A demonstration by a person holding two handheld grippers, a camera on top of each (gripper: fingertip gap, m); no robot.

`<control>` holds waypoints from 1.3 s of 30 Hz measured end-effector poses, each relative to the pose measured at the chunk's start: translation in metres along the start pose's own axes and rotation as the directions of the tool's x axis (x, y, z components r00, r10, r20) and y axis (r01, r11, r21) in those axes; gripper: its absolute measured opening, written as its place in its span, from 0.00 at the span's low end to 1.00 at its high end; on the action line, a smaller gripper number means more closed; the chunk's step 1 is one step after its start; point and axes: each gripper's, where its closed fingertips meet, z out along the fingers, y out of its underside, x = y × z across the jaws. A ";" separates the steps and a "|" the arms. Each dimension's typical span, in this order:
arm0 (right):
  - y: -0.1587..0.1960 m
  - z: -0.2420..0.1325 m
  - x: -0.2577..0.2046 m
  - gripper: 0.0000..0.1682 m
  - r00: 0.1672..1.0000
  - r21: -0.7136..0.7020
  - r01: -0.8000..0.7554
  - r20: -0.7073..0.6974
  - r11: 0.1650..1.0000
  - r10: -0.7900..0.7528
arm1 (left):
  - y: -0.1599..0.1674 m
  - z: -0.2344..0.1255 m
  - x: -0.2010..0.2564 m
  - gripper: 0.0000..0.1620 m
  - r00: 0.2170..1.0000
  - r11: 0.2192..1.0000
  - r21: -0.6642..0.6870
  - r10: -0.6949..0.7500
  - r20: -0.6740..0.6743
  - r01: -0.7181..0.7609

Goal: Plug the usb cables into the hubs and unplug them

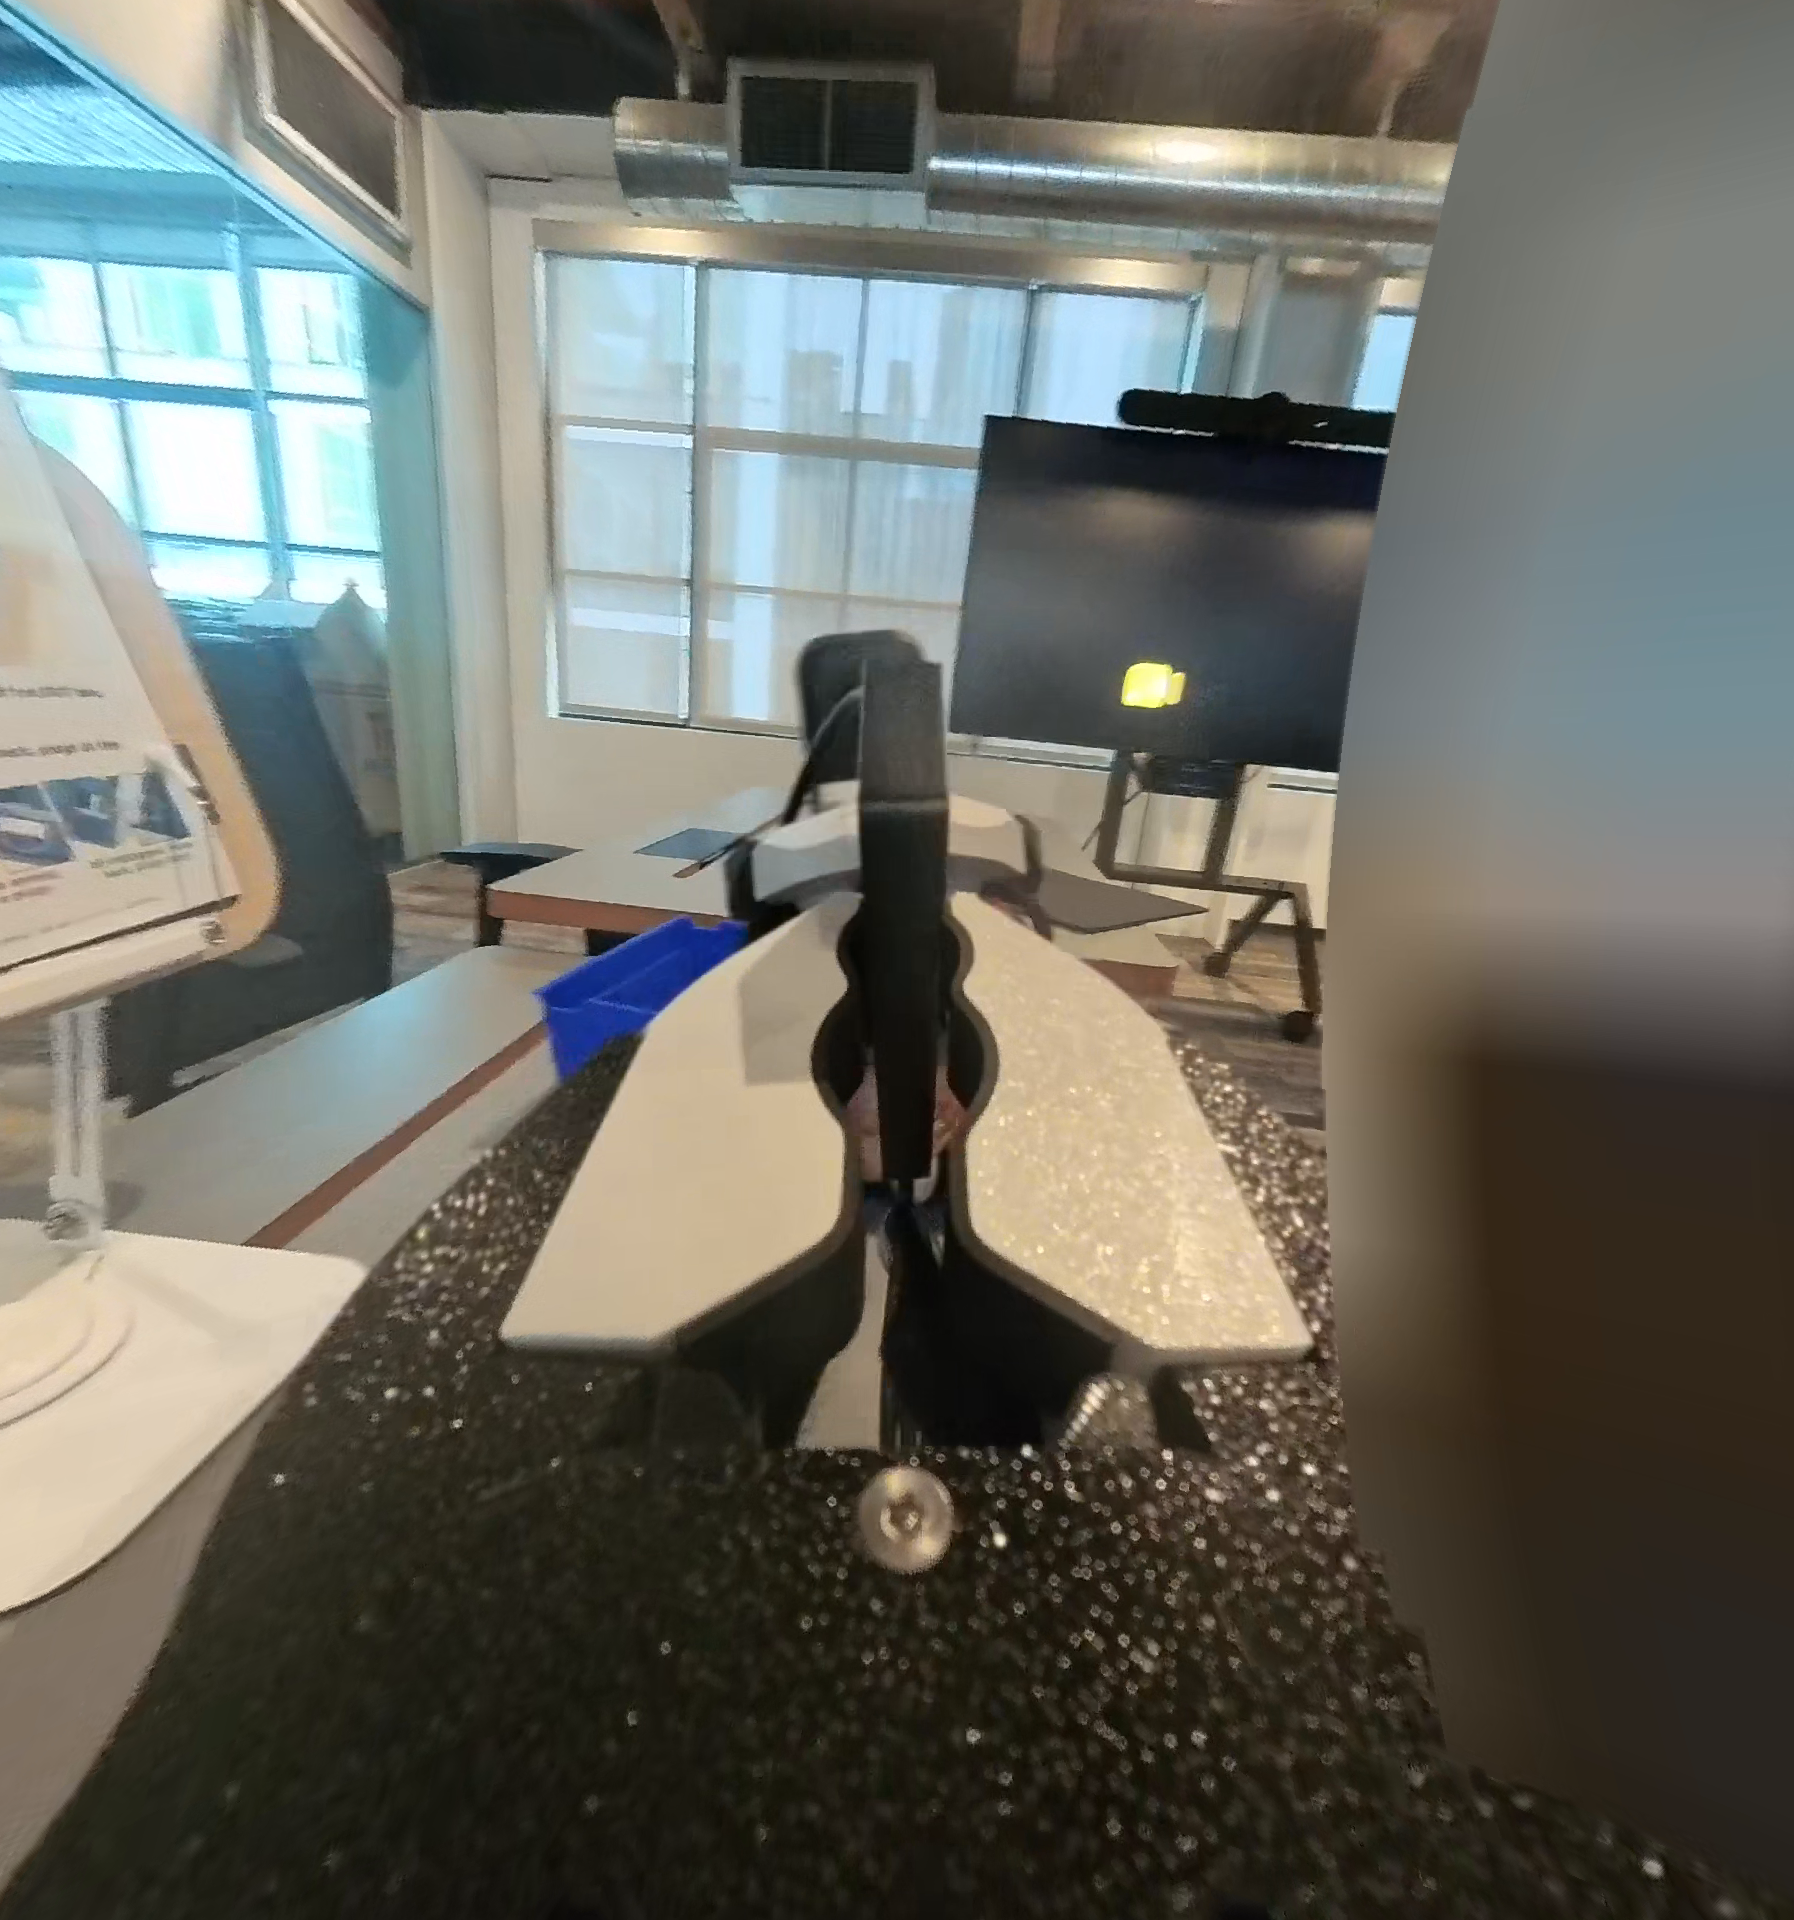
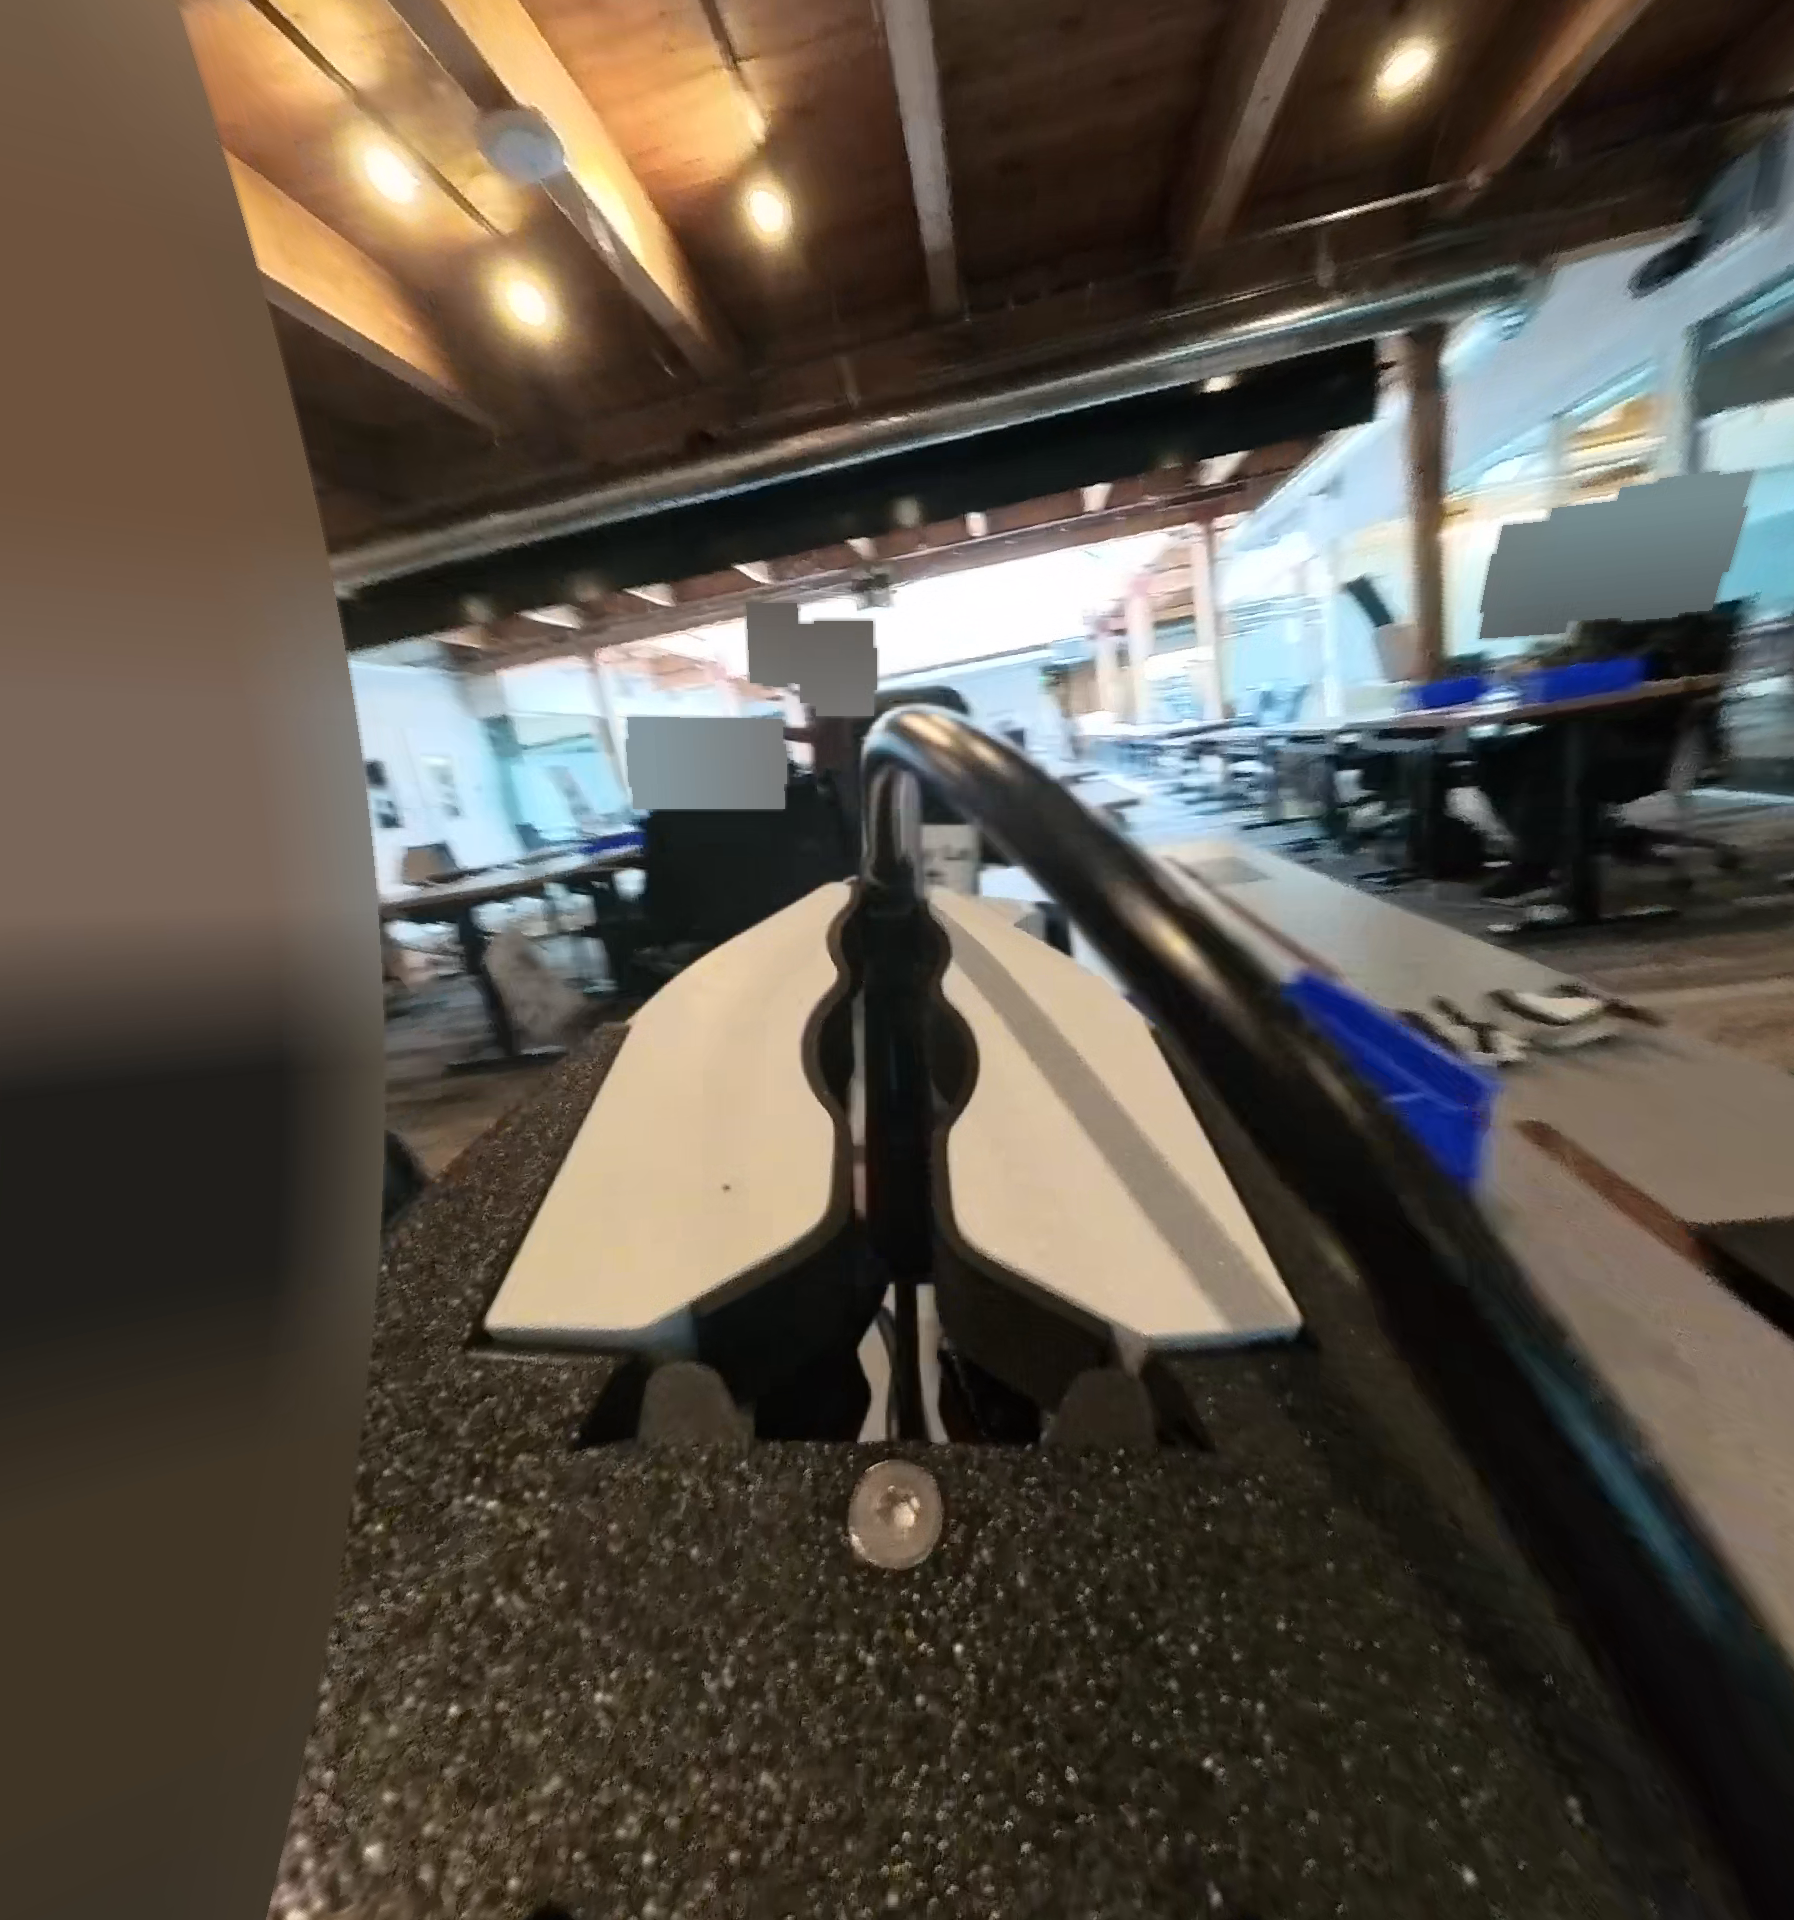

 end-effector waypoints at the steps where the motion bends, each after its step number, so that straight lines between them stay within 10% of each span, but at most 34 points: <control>1: 0.000 0.001 -0.003 0.07 0.999 0.008 -0.036 0.033 0.999 0.035 | -0.001 -0.001 0.003 0.07 1.000 1.000 0.001 -0.011 -0.017 0.011; 28: -0.004 0.002 -0.006 0.07 0.999 -0.072 -0.019 -0.046 0.997 0.015 | -0.008 -0.006 0.007 0.07 0.996 0.994 -0.074 -0.072 0.046 0.075; 39: -0.050 -0.080 0.013 0.07 0.943 0.001 0.024 -0.332 1.000 -0.022 | -0.040 -0.054 -0.003 0.07 0.977 1.000 -0.005 0.004 0.212 -0.003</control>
